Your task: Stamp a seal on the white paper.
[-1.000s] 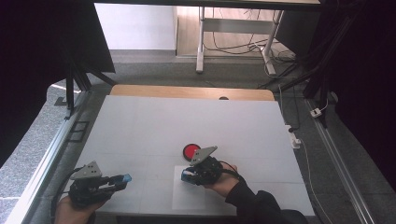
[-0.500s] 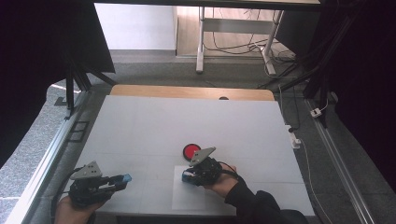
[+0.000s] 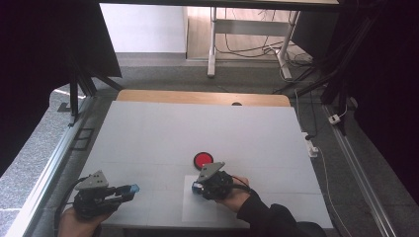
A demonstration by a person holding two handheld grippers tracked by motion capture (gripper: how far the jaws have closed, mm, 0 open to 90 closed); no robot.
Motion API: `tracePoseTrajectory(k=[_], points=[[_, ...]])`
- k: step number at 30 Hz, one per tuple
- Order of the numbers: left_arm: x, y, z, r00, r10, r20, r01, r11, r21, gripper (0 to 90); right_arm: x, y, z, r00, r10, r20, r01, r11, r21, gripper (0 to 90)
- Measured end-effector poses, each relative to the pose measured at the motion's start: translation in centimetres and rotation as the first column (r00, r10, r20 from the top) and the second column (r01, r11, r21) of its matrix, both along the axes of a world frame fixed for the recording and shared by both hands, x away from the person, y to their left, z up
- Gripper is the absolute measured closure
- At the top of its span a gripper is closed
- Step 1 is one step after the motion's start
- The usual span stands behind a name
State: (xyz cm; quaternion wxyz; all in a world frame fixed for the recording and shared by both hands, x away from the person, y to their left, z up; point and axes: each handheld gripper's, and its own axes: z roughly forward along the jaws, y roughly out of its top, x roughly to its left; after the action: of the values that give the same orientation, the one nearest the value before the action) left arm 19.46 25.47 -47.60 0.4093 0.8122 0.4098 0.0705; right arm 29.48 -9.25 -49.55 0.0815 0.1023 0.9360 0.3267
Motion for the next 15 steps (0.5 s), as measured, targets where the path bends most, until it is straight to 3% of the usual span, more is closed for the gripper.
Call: tracePoseTrajectory(k=[12,15], points=[[0.0,0.0,0.0,1.0,0.0,-0.001,0.0,1.0,0.001,68.7,1.4,-1.0,-0.4,0.9938,-0.018,-0.109,0.026,0.997,0.073,71.6],[0.0,0.0,0.0,1.0,0.0,-0.001,0.0,1.0,0.001,68.7,1.4,-1.0,-0.4,0.9938,-0.018,-0.109,0.026,0.997,0.075,71.6]])
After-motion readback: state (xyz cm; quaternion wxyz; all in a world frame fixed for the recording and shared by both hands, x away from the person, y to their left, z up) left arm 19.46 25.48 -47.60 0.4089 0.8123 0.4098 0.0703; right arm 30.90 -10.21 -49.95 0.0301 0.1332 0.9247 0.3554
